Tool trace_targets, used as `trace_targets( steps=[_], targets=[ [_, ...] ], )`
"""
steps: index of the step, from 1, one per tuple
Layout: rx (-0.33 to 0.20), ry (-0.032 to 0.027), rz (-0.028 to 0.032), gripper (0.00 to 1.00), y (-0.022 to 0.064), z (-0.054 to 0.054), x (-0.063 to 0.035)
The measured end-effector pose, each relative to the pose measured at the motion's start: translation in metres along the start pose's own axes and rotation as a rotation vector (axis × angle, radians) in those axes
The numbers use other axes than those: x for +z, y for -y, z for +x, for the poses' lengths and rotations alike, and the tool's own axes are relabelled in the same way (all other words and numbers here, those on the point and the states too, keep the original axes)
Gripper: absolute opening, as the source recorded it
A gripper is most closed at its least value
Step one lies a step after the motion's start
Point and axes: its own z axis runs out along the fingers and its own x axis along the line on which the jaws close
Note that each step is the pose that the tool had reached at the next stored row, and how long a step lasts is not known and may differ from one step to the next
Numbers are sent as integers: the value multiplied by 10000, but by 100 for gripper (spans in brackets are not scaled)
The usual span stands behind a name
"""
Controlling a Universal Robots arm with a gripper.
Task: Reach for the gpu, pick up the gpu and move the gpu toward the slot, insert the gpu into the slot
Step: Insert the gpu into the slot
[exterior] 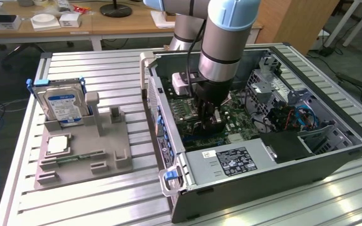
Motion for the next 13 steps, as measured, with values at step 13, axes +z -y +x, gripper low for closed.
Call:
trace_targets(
  steps=[13],
  targets=[
    [-6,-2,62,33,1,-1,-334]
  ],
)
